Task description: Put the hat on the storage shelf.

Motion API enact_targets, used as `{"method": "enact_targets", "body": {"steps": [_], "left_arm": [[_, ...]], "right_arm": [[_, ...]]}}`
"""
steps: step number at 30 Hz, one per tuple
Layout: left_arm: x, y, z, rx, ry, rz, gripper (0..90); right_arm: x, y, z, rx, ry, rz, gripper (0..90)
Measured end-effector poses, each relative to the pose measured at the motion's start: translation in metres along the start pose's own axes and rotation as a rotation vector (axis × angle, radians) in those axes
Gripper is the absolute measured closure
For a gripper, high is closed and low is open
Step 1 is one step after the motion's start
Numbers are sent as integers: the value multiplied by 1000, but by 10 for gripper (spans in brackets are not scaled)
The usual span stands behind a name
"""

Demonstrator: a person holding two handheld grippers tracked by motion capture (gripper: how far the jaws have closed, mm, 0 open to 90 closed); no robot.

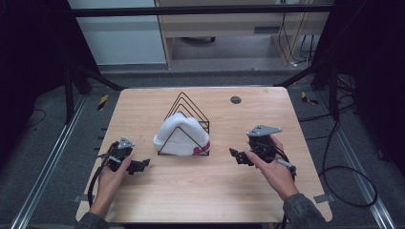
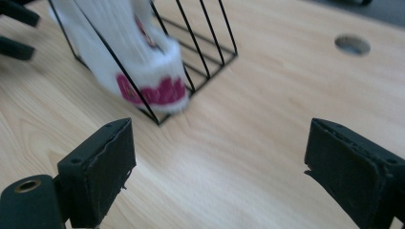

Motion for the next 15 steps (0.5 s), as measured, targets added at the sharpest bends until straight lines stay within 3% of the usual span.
{"method": "enact_targets", "body": {"steps": [3, 9, 15], "left_arm": [[1, 0, 1, 1, -11, 3, 39], [3, 1, 3, 7, -27, 9, 39], [7, 0, 5, 8, -47, 5, 39]], "right_arm": [[6, 5, 18, 41, -29, 8, 115], [13, 15, 50, 48, -70, 44, 136], [18, 23, 70, 88, -80, 60, 140]]}}
Point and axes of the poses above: each handheld gripper's, and its own axes: x roughly forward along the jaws, z roughly out of its underside, y roughly to its right, the point moved 2 cm from there along x, roughly forward along the jaws
